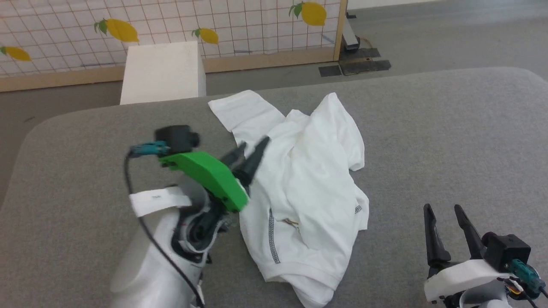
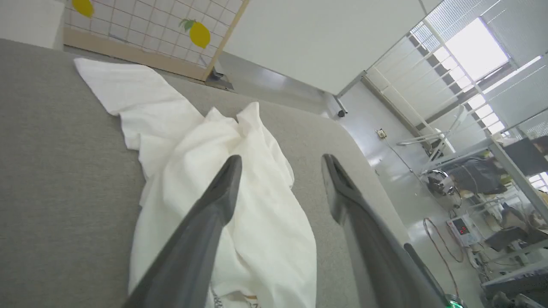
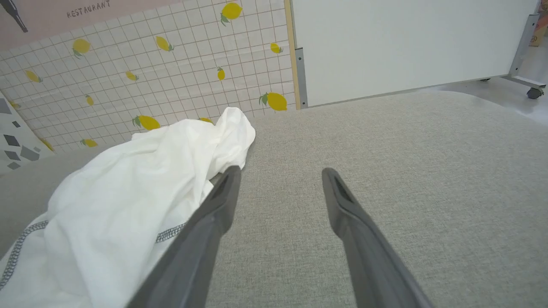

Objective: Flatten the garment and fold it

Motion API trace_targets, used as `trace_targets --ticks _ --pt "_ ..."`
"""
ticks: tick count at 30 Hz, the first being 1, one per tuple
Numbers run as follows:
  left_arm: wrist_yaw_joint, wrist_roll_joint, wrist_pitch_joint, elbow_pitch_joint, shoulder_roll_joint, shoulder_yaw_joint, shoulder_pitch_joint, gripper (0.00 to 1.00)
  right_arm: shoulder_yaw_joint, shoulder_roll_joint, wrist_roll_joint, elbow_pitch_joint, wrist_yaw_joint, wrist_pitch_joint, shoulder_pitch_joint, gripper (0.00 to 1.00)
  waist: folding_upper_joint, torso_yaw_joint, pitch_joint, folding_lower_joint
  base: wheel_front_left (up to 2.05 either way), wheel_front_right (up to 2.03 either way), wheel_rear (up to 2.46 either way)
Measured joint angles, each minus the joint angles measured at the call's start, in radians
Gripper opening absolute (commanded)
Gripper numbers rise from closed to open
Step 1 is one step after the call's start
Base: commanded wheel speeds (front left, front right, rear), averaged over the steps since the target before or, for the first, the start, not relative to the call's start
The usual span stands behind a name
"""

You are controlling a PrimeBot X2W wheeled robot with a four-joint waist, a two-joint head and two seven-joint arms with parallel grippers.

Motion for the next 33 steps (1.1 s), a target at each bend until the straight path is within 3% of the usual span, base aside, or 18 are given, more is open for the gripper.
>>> trace_targets --ticks 6,7,10,17,18,27,33 --pt "0.050 0.181 -0.322 -0.054 0.122 0.112 0.039 1.00 0.002 0.000 0.000 -0.008 0.000 0.049 0.001 1.00 -0.0001 0.026 -0.037 0.0000 0.00 0.00 0.00" --pt "0.075 0.273 -0.452 -0.049 0.153 0.115 0.123 1.00 0.001 0.000 -0.003 -0.014 0.000 0.078 0.003 1.00 -0.0001 0.037 -0.047 0.0000 0.00 0.00 0.00" --pt "0.099 0.346 -0.535 -0.045 0.152 0.093 0.210 1.00 -0.007 0.000 -0.007 -0.019 0.000 0.113 0.016 1.00 -0.0001 0.049 -0.052 0.0000 0.00 0.00 0.00" --pt "0.128 0.396 -0.577 -0.053 0.104 0.080 0.331 1.00 -0.022 0.000 -0.017 -0.004 0.000 0.277 0.006 1.00 -0.0001 0.063 -0.032 0.0000 0.00 0.00 0.00" --pt "0.132 0.405 -0.580 -0.069 0.088 0.087 0.359 1.00 -0.021 0.000 -0.052 0.022 0.000 0.377 -0.059 1.00 0.0000 0.064 -0.018 0.0000 0.00 0.00 0.00" --pt "0.130 0.428 -0.584 -0.111 0.053 0.110 0.371 1.00 0.083 -0.030 -0.188 0.205 0.000 0.689 -0.322 1.00 0.0000 0.094 0.031 0.0000 0.00 0.00 0.00" --pt "0.126 0.445 -0.584 -0.117 0.040 0.118 0.369 1.00 0.169 -0.061 -0.204 0.311 0.000 0.765 -0.388 1.00 -0.0001 0.133 0.069 0.0000 0.00 0.00 0.00"
